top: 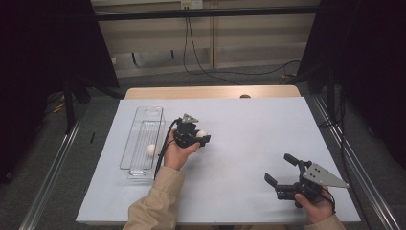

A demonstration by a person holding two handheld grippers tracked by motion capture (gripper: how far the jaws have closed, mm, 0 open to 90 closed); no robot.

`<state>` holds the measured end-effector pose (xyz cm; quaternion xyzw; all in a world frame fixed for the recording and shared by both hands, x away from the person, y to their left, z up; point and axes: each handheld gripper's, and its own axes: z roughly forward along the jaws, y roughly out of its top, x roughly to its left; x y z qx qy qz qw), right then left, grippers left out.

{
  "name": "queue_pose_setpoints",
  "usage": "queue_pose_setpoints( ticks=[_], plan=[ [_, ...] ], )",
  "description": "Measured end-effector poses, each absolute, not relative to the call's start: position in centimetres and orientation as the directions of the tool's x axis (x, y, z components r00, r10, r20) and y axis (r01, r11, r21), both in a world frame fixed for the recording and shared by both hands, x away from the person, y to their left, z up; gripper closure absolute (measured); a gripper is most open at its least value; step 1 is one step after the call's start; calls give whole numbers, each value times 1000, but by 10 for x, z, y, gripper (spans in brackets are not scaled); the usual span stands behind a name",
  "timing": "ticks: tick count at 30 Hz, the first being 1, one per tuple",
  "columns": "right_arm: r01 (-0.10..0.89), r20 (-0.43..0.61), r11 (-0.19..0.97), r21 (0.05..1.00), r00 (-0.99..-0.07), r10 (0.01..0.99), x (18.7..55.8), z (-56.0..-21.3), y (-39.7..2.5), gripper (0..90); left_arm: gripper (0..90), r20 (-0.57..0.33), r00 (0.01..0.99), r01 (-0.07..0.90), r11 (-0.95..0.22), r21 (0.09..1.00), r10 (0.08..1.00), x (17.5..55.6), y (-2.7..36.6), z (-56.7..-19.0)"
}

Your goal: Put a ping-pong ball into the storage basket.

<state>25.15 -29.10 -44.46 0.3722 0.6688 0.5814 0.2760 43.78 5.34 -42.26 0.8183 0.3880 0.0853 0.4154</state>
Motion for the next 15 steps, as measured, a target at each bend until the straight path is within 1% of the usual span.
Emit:
queue_pose_setpoints(
  ticks=[1,2,15],
  plan=[
    [177,63,48,983,-571,819,252,-445,-291,14,511,-172,690,556,-364,747,703,438,54,-422],
    [177,62,49,983,-571,818,252,-445,-291,15,511,-181,686,561,-354,748,705,437,55,-421],
    [175,62,48,983,-574,817,251,-444,-291,15,511,-174,689,558,-361,747,704,434,59,-416]
  ],
)
